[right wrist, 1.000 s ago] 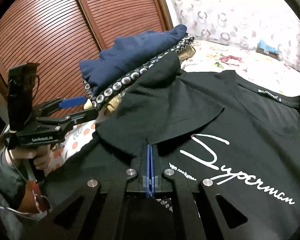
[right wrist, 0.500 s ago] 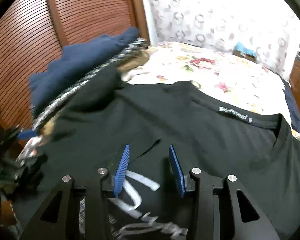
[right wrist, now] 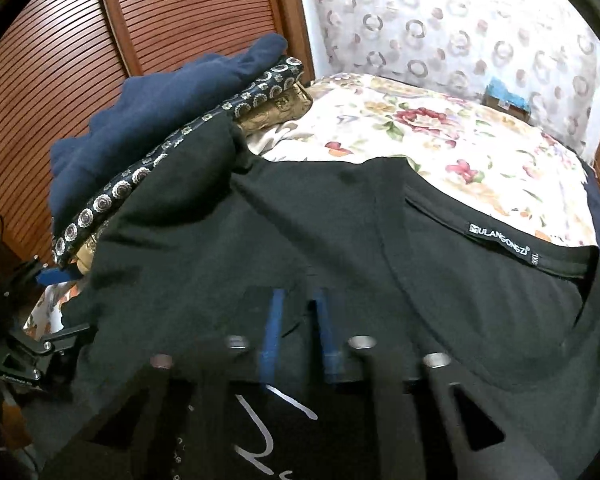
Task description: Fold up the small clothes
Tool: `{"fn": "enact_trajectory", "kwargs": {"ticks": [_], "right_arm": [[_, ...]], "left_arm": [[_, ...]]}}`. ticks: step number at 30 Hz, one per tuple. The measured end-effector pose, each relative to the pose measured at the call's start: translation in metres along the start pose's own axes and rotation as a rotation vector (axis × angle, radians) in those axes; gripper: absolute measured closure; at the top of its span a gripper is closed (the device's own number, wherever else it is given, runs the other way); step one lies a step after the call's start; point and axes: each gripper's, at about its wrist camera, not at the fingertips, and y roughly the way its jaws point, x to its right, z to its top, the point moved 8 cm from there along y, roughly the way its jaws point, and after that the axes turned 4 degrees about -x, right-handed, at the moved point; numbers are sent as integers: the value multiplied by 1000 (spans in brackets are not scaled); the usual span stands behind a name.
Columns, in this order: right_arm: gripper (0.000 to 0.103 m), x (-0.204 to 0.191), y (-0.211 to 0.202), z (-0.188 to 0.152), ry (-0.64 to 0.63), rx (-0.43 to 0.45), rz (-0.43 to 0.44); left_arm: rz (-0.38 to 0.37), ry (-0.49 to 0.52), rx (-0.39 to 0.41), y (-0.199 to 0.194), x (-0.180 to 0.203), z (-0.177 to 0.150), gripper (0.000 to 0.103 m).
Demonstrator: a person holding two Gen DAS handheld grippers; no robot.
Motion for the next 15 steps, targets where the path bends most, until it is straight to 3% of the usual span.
{"fn": "enact_trajectory", "kwargs": {"ticks": [3, 8, 11, 15], "right_arm": [[100, 0, -5, 0, -2, 21, 17], [100, 5, -24, 4, 20, 84, -36], [100, 6, -23, 1, 24, 72, -43], [100, 6, -19, -4, 31, 52, -60]], "left_arm": [[4, -4, -2, 1, 1, 1, 11], [7, -11, -5, 3, -3, 1, 9], [24, -37, -20, 6, -9, 1, 0], [24, -37, -20, 7, -12, 1, 0]]}}
